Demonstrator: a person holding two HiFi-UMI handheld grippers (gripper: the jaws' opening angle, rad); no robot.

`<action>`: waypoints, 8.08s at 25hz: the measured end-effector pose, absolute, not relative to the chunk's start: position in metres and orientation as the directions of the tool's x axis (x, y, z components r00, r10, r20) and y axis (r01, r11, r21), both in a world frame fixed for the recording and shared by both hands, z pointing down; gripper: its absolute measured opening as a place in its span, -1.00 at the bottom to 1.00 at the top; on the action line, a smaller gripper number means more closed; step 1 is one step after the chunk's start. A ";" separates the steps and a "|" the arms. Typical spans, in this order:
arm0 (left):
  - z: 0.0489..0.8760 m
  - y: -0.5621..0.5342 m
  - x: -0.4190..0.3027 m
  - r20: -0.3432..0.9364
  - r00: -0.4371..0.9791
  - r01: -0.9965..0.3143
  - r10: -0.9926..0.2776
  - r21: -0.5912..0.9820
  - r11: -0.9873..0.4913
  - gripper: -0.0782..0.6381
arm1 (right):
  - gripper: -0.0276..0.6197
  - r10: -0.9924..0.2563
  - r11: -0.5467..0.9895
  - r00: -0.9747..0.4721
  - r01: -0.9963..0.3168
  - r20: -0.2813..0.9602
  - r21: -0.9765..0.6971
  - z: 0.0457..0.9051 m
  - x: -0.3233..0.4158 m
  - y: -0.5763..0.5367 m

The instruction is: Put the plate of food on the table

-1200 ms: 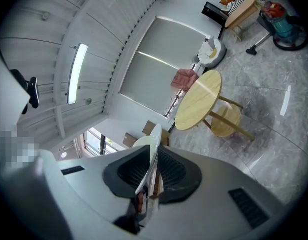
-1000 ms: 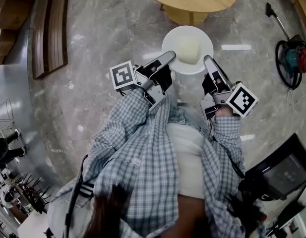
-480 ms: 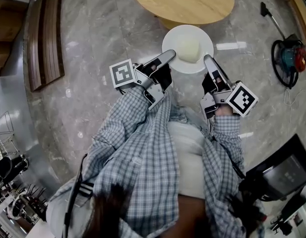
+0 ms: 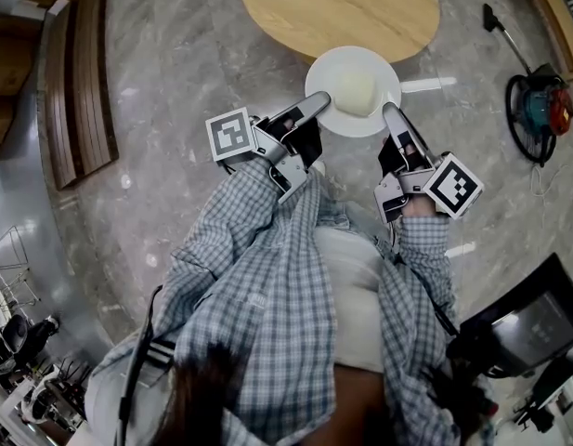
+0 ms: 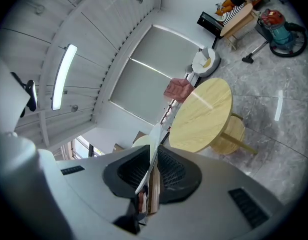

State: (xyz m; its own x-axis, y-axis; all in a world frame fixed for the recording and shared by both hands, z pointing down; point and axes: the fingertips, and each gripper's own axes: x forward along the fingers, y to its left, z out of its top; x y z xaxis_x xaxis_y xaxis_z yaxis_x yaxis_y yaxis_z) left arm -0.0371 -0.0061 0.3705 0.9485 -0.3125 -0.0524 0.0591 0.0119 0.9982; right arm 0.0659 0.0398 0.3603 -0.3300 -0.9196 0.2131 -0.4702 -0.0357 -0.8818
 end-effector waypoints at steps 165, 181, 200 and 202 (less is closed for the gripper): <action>0.596 -0.275 0.087 0.472 0.782 -0.395 -0.407 0.881 0.262 -0.70 | -0.60 -0.573 0.818 -0.242 -0.124 0.783 0.561 0.577 0.121 -0.197; 0.597 -0.276 0.089 0.448 0.787 -0.360 -0.424 0.892 0.273 -0.70 | -0.80 -0.553 0.832 -0.140 -0.147 0.821 0.535 0.589 0.124 -0.201; 0.587 -0.258 0.079 0.416 0.824 -0.352 -0.384 0.908 0.228 -0.58 | -0.79 -0.546 0.838 -0.093 -0.093 0.833 0.538 0.598 0.124 -0.208; 0.587 -0.255 0.074 0.420 0.819 -0.351 -0.392 0.906 0.236 -0.58 | -0.79 -0.545 0.838 -0.088 -0.085 0.834 0.539 0.600 0.123 -0.209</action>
